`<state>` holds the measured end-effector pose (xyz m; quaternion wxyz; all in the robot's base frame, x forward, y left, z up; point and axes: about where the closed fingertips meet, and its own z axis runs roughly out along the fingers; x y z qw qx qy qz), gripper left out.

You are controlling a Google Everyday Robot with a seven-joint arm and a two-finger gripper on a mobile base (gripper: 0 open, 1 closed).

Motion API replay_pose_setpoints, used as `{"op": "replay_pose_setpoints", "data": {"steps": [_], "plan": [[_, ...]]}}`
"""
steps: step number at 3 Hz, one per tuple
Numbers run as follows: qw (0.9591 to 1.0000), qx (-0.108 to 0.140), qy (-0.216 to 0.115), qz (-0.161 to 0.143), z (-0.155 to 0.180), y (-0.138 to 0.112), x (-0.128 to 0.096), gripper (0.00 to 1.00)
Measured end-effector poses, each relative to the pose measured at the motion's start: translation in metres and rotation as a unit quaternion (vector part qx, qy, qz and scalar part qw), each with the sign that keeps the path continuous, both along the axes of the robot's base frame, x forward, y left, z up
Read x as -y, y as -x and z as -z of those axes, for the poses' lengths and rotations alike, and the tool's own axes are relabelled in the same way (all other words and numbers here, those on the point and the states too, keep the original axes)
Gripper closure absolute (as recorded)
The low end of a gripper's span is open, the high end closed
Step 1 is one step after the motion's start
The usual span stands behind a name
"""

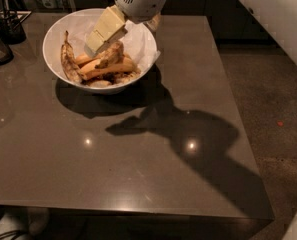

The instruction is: Pick banana from white bowl

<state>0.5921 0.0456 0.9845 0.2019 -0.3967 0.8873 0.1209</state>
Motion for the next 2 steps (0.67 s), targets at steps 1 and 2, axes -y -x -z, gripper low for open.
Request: {"op": "replay_pose_setpoints", "data": {"steps": [1,2], "plan": [[0.9994,0.003,0.01,0.033,0.0002,-0.0088,0.0035,0.13],[0.9987,0.003,0.023,0.045,0.0024,-0.0145,-0.0008,0.15]]}}
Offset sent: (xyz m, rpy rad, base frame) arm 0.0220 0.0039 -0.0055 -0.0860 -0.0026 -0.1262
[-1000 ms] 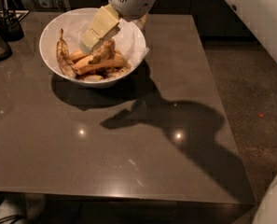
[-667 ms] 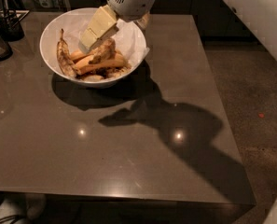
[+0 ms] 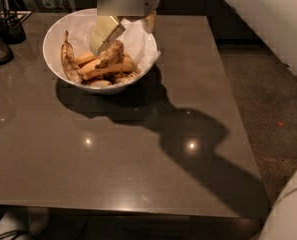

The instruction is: Pick banana from white bowl

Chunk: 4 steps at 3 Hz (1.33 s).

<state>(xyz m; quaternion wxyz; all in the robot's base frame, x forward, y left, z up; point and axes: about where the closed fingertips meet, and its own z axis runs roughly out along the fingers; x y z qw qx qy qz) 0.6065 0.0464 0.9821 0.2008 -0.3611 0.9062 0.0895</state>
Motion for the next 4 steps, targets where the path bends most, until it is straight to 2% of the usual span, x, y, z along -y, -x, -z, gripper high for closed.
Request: {"op": "replay_pose_setpoints", "data": {"steps": [1,2,4], "plan": [[0.9998,-0.005,0.017,-0.006,0.003,-0.004,-0.011,0.14],[0.9996,-0.01,0.026,0.001,0.006,-0.012,-0.016,0.18],[0.9988,-0.042,0.025,-0.004,0.014,-0.025,-0.026,0.24]]}}
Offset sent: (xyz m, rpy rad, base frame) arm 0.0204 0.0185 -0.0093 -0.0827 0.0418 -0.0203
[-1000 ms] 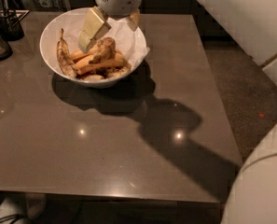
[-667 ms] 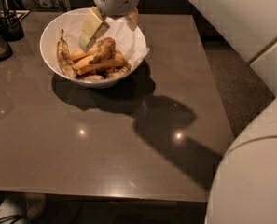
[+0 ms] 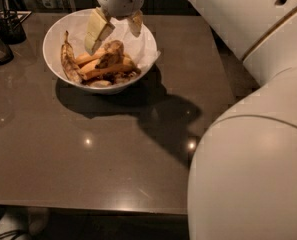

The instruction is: Pick banana from white bowl

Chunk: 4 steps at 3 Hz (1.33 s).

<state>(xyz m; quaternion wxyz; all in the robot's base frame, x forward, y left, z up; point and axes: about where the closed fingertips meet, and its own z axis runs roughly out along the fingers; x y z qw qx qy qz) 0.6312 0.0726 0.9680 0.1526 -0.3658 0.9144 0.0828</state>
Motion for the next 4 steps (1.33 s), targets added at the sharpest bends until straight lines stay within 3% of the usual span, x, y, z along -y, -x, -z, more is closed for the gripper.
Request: {"op": "replay_pose_setpoints", "data": {"steps": [2,4], "plan": [[0.9994,-0.03,-0.015,-0.003,0.009,-0.014,-0.006,0.35],[0.9985,-0.048,-0.027,0.004,0.018,-0.028,-0.007,0.33]]}}
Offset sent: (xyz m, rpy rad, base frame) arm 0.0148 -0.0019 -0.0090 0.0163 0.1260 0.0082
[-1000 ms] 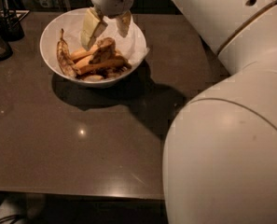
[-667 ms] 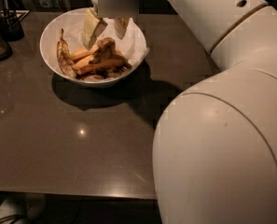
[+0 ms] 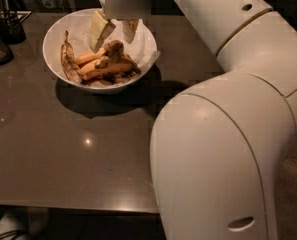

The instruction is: Pick banana from white bowl

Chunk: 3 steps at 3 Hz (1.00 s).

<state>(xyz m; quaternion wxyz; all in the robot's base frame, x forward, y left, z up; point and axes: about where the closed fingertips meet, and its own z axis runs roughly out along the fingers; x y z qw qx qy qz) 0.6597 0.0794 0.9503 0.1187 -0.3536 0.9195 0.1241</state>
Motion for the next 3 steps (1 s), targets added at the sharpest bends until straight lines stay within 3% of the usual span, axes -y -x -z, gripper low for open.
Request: {"op": "replay_pose_setpoints", "data": {"steps": [1,3], "plan": [[0.9999,-0.016,0.002,0.004,0.015,-0.008,0.002,0.29],[0.9994,-0.012,0.029,-0.012,0.028,-0.015,0.003,0.72]]}}
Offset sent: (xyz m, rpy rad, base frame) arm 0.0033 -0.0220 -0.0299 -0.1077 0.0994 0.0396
